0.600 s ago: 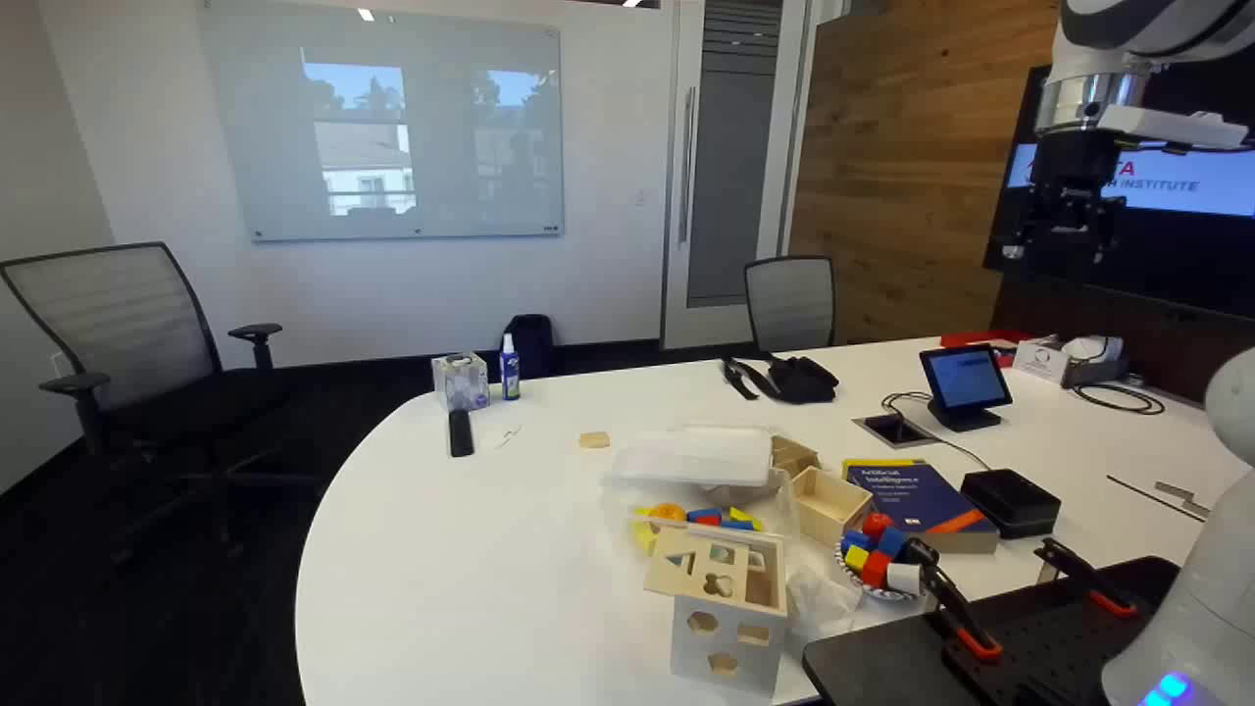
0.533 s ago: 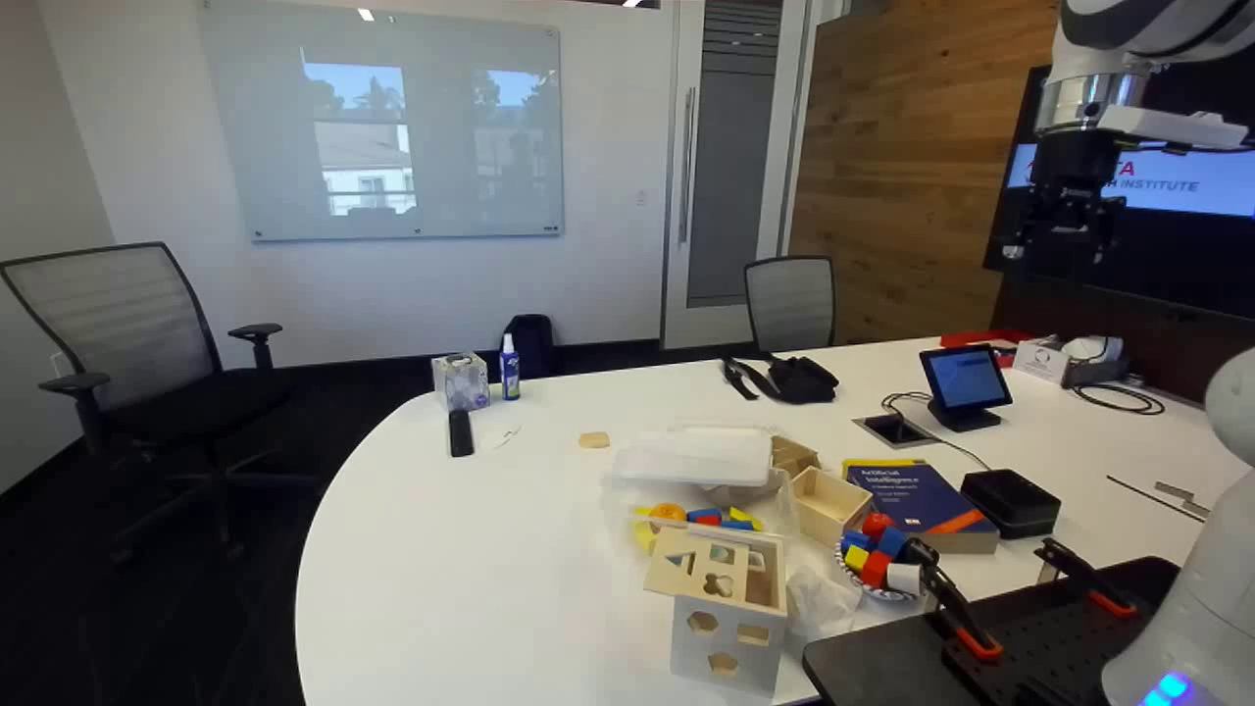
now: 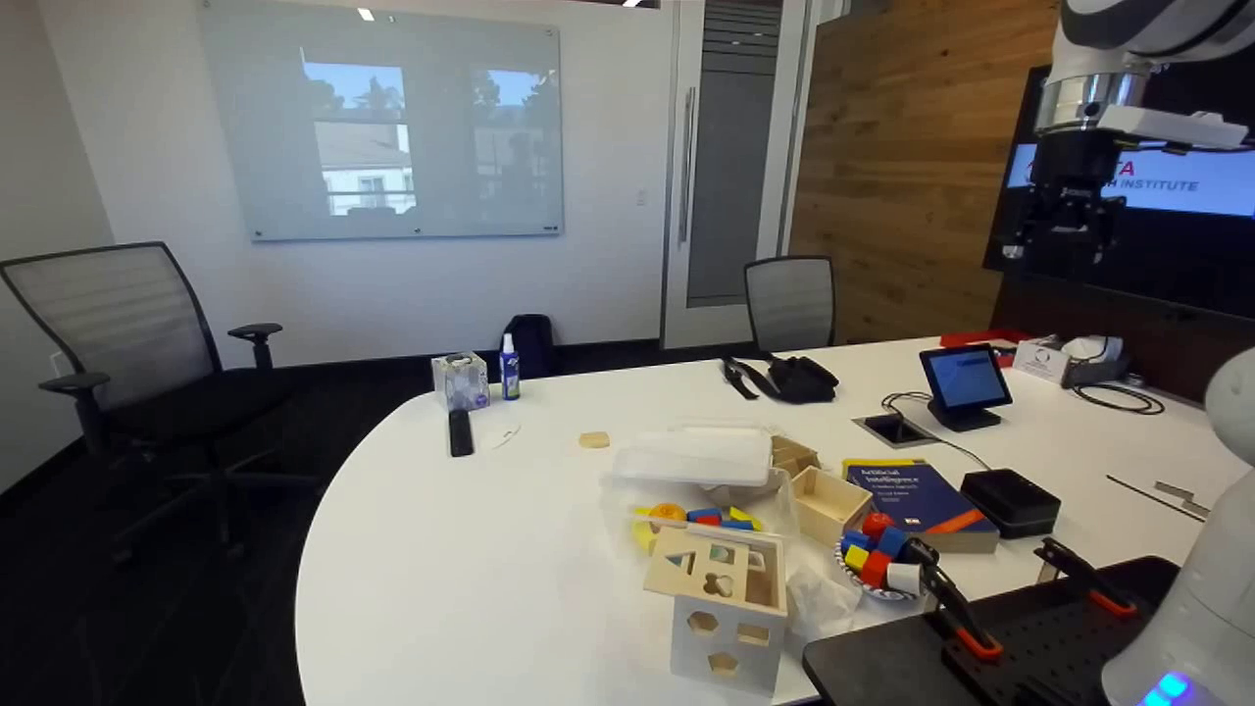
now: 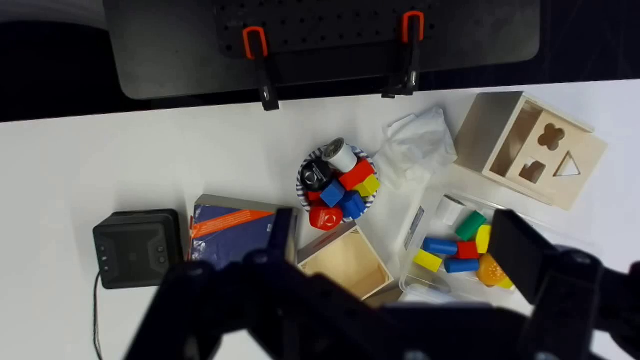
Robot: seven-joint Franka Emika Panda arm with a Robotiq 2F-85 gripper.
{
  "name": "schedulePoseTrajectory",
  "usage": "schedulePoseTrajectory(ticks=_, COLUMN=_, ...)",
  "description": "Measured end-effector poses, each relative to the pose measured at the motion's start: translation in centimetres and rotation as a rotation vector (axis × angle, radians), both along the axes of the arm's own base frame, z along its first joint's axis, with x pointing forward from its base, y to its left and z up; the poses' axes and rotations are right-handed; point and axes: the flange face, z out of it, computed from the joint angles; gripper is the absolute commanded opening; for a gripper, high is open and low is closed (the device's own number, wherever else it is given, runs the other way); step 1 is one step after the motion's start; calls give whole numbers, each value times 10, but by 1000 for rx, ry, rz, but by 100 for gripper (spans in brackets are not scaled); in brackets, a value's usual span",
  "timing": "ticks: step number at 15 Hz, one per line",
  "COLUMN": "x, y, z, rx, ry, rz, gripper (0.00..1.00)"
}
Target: Use a white cloth to clean the table
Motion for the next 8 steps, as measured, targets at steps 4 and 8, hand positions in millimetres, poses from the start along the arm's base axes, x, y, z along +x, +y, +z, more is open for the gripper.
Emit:
schedulePoseTrajectory(ticks=4, x=1, y=1, z=0, rx=-1, ry=0, rz=2, gripper=100)
schedulePoseTrajectory(ticks=8, x=21, y=19, z=-18, rx=-29, ry=4, rz=47, gripper=100)
